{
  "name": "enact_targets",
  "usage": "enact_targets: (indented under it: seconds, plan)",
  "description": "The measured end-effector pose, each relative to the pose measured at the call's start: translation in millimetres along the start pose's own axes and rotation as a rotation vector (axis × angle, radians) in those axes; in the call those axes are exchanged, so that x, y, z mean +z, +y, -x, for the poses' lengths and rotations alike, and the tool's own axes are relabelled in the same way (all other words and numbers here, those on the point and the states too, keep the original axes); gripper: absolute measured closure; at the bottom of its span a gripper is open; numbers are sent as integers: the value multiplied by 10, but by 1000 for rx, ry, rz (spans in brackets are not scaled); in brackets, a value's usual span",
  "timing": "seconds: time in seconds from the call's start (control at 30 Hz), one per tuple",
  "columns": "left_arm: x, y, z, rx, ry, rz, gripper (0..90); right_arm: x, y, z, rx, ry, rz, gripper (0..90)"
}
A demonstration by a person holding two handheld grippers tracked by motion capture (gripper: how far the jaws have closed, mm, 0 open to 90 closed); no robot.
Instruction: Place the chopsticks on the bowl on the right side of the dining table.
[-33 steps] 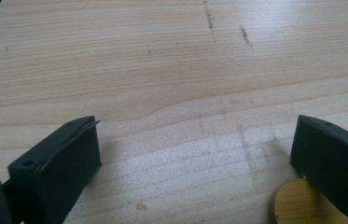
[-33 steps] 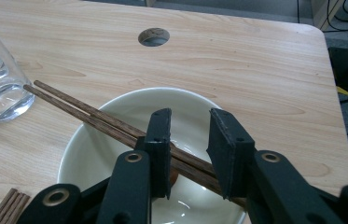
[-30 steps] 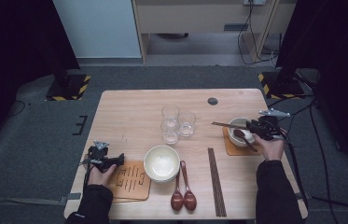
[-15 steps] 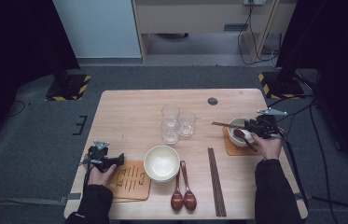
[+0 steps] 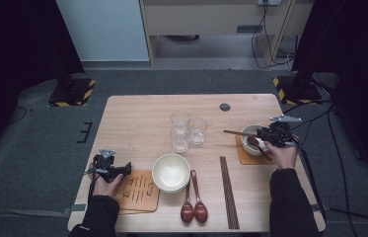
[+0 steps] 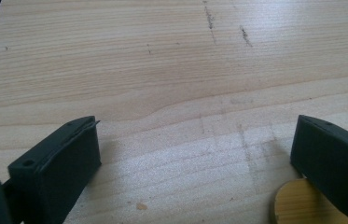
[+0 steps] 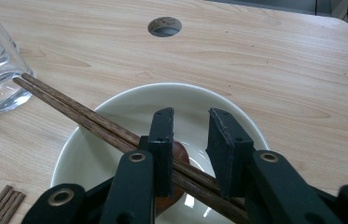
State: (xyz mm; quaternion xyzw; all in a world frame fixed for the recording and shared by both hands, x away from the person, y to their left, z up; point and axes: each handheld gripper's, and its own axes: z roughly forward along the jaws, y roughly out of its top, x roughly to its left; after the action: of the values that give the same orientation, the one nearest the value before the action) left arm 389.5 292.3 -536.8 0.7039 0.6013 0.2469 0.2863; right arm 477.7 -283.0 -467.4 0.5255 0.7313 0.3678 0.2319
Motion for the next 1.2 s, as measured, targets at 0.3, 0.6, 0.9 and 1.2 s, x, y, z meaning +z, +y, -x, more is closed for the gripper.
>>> enact_targets:
  seconds: [0.3, 0.6, 0.9, 1.2]
  plan:
    - [1, 0, 0, 0, -1, 0, 2, -14, 10, -23, -8, 13, 6, 678]
    - [0, 0, 0, 0, 0, 0, 2, 30, 28, -67, -21, 28, -2, 668]
    - [0, 0, 0, 0, 0, 0, 2, 14, 26, -84, -40, 57, -19, 674]
    - [0, 0, 0, 0, 0, 0, 2, -40, 28, -110, -66, 75, -16, 645]
